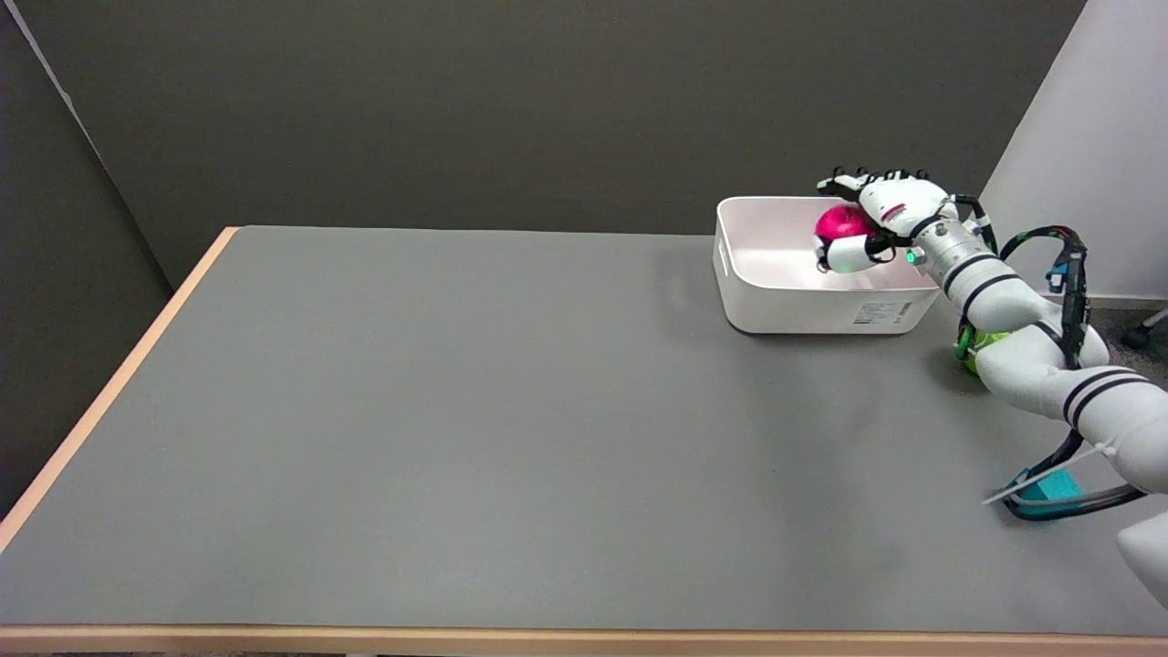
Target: Place the red apple into the white box.
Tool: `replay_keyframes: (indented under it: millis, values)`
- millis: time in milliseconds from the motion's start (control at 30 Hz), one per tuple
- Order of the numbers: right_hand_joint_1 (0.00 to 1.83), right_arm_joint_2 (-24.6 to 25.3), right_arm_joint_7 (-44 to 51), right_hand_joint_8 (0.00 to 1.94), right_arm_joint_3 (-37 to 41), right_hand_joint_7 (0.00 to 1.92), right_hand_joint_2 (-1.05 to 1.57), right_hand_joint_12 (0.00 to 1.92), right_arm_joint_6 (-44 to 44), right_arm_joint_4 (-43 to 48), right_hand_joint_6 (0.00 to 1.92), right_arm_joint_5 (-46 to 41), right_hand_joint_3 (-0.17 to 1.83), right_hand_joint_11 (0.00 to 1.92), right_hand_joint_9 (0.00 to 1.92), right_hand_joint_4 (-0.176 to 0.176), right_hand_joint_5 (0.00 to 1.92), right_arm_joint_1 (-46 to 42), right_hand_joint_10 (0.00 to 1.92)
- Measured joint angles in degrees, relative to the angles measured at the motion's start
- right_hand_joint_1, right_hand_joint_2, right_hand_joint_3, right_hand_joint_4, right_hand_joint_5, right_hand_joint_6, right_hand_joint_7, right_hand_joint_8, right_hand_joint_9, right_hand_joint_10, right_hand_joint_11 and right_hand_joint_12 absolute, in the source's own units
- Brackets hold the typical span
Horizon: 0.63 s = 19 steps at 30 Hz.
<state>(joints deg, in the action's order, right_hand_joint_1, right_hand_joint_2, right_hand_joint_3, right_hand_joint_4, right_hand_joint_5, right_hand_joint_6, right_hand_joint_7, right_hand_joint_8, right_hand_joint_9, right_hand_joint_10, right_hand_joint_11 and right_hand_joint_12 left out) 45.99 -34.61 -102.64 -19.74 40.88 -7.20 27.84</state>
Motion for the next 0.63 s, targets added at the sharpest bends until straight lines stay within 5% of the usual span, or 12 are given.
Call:
replay_keyframes:
  millis: [333, 633]
  values:
    - [0.13, -1.07, -0.32, 0.20, 0.42, 0.03, 0.59, 1.17, -1.99, 4.63, 0.48, -6.77, 0.98, 0.10, 0.10, 0.176, 0.15, -3.62, 0.53]
    - [0.11, -2.16, -2.85, 0.23, 2.01, 0.07, 0.63, 1.13, -5.00, 10.06, 0.39, -11.03, 0.94, 0.06, 0.12, 0.152, 0.12, -7.02, 0.51]
